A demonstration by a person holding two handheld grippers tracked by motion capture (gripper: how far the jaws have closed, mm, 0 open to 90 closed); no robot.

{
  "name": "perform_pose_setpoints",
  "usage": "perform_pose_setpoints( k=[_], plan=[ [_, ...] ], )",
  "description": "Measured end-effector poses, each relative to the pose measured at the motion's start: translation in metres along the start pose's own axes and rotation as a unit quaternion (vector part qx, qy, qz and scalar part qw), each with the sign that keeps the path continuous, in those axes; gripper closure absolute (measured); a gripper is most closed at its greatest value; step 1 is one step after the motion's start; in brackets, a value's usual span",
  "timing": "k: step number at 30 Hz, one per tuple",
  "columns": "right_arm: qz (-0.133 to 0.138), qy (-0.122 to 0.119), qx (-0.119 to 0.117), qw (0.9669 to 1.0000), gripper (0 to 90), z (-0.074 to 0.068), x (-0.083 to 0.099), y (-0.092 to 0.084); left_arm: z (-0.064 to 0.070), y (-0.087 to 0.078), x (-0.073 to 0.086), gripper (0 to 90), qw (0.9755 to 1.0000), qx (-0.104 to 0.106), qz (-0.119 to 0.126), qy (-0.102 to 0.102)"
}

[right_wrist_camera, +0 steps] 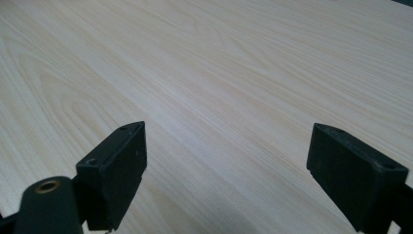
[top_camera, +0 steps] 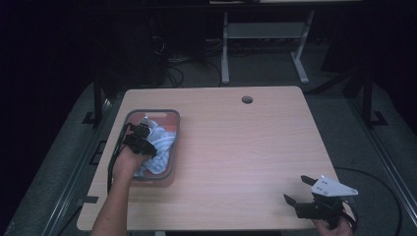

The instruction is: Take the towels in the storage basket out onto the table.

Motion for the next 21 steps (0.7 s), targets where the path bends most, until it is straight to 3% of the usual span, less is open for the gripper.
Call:
perform_pose_setpoints(
  k=[3, 9, 10, 12, 14, 15, 18, 21],
  plan=[
    [0.000, 0.000, 0.001, 1.0000, 14.1, -0.001, 0.000, -0.001, -0.001, -0.001, 0.001, 53.5, 1.0000, 0.001, 0.002, -0.009],
    [-0.001, 0.011, 0.006, 0.9999, 14.1, 0.004, 0.000, -0.003, -0.004, -0.004, 0.003, 60.5, 0.9998, 0.014, 0.004, -0.012],
    [-0.001, 0.011, 0.007, 0.9999, 14.1, 0.004, 0.000, -0.005, -0.005, -0.005, 0.004, 62.7, 0.9995, 0.027, 0.008, -0.012],
    [-0.001, 0.010, 0.008, 0.9999, 14.0, 0.004, -0.001, -0.005, -0.006, -0.006, 0.005, 63.7, 0.9993, 0.034, 0.010, -0.015],
    [0.005, 0.007, 0.011, 0.9999, 14.0, 0.006, -0.002, -0.006, -0.008, -0.012, 0.007, 65.3, 0.9974, 0.065, 0.017, -0.026],
    [0.005, 0.007, 0.011, 0.9999, 14.0, 0.006, -0.002, -0.006, -0.008, -0.012, 0.007, 65.6, 0.9974, 0.065, 0.017, -0.026],
    [0.000, 0.008, 0.006, 0.9999, 14.1, 0.003, -0.002, -0.004, -0.014, -0.024, 0.011, 65.6, 0.9953, 0.081, 0.043, -0.031],
    [-0.001, -0.001, 0.007, 1.0000, 14.1, 0.002, -0.003, -0.004, -0.019, -0.033, 0.015, 65.5, 0.9944, 0.081, 0.060, -0.029]
  ],
)
Point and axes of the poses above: each handheld gripper's, and its own axes: y roughly forward along the jaws, x roughly out of its underside, z roughly to its right, the point moved 5 cm from there along y, roughly forward along the jaws, and after that the axes turned 7 degrees about -x, right-handed, at the moved point
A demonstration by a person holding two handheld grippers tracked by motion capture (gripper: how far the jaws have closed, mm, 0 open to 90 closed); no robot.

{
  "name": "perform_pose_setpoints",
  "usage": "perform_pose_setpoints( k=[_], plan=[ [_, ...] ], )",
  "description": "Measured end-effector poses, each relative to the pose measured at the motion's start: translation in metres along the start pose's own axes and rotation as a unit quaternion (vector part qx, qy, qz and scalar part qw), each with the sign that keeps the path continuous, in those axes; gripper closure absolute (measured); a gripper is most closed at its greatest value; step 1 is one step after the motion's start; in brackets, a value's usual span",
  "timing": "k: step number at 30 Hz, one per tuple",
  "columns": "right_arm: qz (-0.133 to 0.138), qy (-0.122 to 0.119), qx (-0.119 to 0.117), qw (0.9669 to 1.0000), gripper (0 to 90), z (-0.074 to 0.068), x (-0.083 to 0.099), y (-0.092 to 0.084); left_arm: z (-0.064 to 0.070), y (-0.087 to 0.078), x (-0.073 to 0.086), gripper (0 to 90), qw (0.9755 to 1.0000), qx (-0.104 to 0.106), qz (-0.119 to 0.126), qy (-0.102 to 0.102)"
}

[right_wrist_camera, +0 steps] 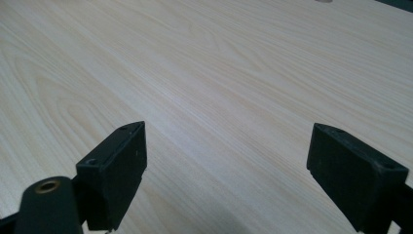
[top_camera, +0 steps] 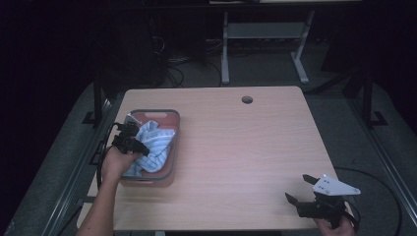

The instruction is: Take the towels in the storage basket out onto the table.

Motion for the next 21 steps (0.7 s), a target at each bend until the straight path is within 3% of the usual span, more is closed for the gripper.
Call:
perform_pose_setpoints(
  k=[7, 11, 19, 21],
  plan=[
    [0.002, 0.006, 0.007, 1.0000, 14.1, 0.002, -0.001, -0.003, 0.000, -0.024, 0.002, 65.4, 0.9987, 0.029, 0.040, -0.008],
    [0.002, 0.006, 0.008, 0.9999, 14.1, 0.002, -0.002, -0.002, -0.004, -0.042, 0.001, 65.4, 0.9964, 0.052, 0.064, -0.020],
    [0.001, 0.005, 0.008, 1.0000, 14.1, 0.002, -0.002, -0.001, -0.005, -0.056, 0.001, 65.0, 0.9947, 0.069, 0.073, -0.023],
    [0.003, 0.005, 0.010, 0.9999, 14.1, 0.002, -0.003, -0.002, -0.004, -0.063, -0.001, 65.0, 0.9931, 0.078, 0.083, -0.028]
  ],
)
Point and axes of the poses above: each handheld gripper's, and its own axes: y roughly forward along the jaws, x roughly out of its underside, z roughly to its right, the point moved 5 cm from there along y, roughly forward along the jaws, and after that the axes turned 7 degrees about -x, right-handed, at the moved point
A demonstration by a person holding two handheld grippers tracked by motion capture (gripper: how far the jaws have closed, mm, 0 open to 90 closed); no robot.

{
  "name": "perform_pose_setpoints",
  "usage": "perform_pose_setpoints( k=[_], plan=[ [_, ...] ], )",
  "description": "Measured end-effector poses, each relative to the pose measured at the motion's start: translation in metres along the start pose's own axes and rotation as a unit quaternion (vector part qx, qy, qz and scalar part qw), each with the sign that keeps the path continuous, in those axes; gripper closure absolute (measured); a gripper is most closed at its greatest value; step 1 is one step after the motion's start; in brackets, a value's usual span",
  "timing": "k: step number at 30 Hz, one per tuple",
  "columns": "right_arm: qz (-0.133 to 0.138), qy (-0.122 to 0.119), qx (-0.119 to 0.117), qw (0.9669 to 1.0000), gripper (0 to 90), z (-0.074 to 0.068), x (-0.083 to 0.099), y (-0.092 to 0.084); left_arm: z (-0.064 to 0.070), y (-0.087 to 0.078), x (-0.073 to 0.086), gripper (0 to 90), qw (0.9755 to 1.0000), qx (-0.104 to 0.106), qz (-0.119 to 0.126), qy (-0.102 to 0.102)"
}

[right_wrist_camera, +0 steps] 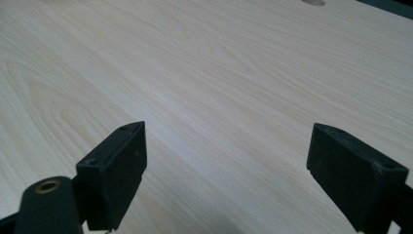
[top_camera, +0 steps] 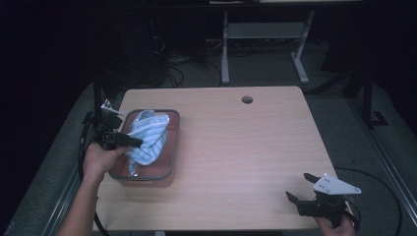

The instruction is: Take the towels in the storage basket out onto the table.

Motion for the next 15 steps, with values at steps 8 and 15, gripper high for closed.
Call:
perform_pose_setpoints(
  k=[8, 15],
  plan=[
    [0.002, 0.002, 0.003, 1.0000, 14.1, 0.001, 0.000, -0.002, 0.010, -0.013, -0.012, 64.8, 0.9999, 0.002, 0.013, 0.003],
    [0.004, -0.001, 0.005, 1.0000, 14.1, 0.002, -0.001, -0.004, 0.021, -0.024, -0.024, 64.8, 0.9995, 0.008, 0.031, 0.000]
  ],
)
Point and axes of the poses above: each handheld gripper's, and its own axes: y roughly forward along the jaws, x roughly out of its underside, z roughly to its right, the point moved 5 cm from there along y, roughly forward along the jaws, and after that the axes turned 7 degrees about -x, right-handed, at the moved point
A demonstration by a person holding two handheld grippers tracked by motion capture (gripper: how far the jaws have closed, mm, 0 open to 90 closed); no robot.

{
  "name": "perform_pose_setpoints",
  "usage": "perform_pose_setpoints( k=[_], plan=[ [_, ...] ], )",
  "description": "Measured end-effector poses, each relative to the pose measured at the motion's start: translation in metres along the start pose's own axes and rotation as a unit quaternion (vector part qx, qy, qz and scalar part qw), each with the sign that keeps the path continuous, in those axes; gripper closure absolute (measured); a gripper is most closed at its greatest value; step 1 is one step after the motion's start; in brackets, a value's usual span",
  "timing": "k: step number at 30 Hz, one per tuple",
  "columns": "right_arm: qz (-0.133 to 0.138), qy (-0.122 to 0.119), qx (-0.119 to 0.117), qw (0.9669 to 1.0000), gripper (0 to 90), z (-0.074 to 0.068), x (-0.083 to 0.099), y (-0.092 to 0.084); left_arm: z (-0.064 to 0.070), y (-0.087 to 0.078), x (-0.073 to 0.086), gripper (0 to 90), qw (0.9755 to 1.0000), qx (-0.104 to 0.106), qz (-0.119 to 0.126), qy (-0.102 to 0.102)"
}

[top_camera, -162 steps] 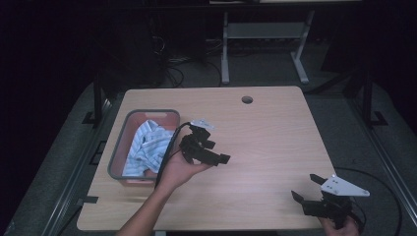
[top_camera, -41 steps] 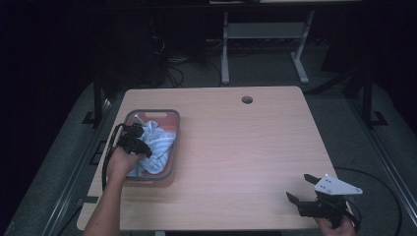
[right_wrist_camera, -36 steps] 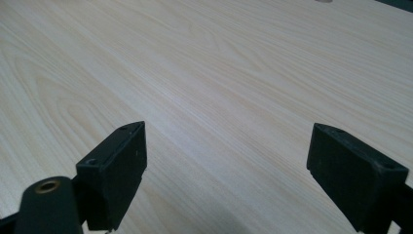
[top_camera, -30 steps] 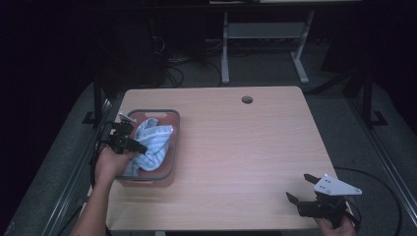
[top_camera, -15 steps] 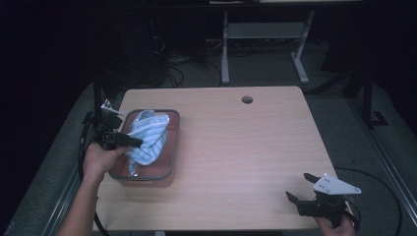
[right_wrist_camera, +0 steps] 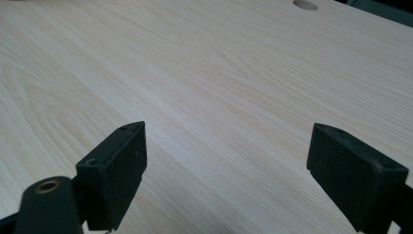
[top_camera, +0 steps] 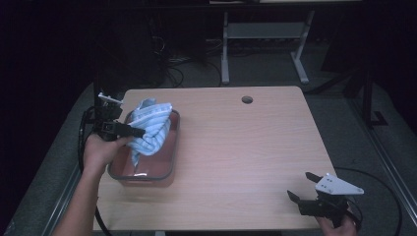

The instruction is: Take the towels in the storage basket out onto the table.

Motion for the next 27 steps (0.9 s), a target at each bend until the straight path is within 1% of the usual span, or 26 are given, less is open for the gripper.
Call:
perform_pose_setpoints(
  k=[4, 5, 7, 9, 11, 15, 18, 23, 25, 26, 27],
  plan=[
    [0.001, -0.001, 0.001, 1.0000, 14.1, 0.001, 0.000, 0.000, 0.004, -0.003, -0.004, 64.7, 1.0000, 0.002, 0.004, -0.001],
    [0.001, -0.002, 0.001, 1.0000, 14.1, 0.001, 0.000, 0.000, 0.006, -0.006, -0.007, 64.8, 0.9999, 0.006, 0.010, -0.003],
    [0.002, -0.001, 0.001, 1.0000, 14.1, 0.001, 0.000, 0.000, 0.008, -0.007, -0.008, 64.8, 0.9999, 0.008, 0.012, -0.002],
    [0.001, 0.000, 0.000, 1.0000, 14.1, 0.001, 0.000, 0.000, 0.013, -0.011, -0.012, 64.8, 0.9999, 0.006, 0.013, 0.001],
    [0.001, 0.000, 0.000, 1.0000, 14.1, 0.001, 0.000, 0.000, 0.014, -0.011, -0.014, 64.7, 0.9999, 0.003, 0.013, 0.004],
    [0.002, -0.001, 0.000, 1.0000, 14.1, 0.001, 0.000, -0.001, 0.024, -0.014, -0.021, 64.7, 0.9998, 0.003, 0.015, 0.008],
    [0.002, 0.002, -0.001, 1.0000, 14.1, 0.001, 0.001, -0.001, 0.027, -0.014, -0.023, 64.7, 0.9998, 0.003, 0.015, 0.012],
    [0.003, 0.003, -0.001, 1.0000, 14.1, 0.002, 0.001, -0.001, 0.037, -0.013, -0.031, 64.7, 0.9997, 0.006, 0.017, 0.018],
    [0.002, 0.005, 0.000, 1.0000, 14.1, 0.002, 0.001, 0.000, 0.044, -0.016, -0.036, 64.7, 0.9995, 0.011, 0.020, 0.022],
    [0.002, 0.005, 0.000, 1.0000, 14.1, 0.002, 0.001, 0.000, 0.044, -0.016, -0.036, 64.7, 0.9995, 0.011, 0.020, 0.022],
    [0.002, 0.004, -0.001, 1.0000, 14.1, 0.002, 0.001, 0.000, 0.048, -0.017, -0.040, 64.7, 0.9994, 0.012, 0.022, 0.025]
  ],
)
Point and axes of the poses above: each handheld gripper's, and its own axes: y roughly forward along the jaws, x roughly out of its underside, z roughly to its right, the point moved 5 cm from there along y, roughly forward along the jaws, and after that the axes turned 7 degrees about -x, right-handed, at the moved point
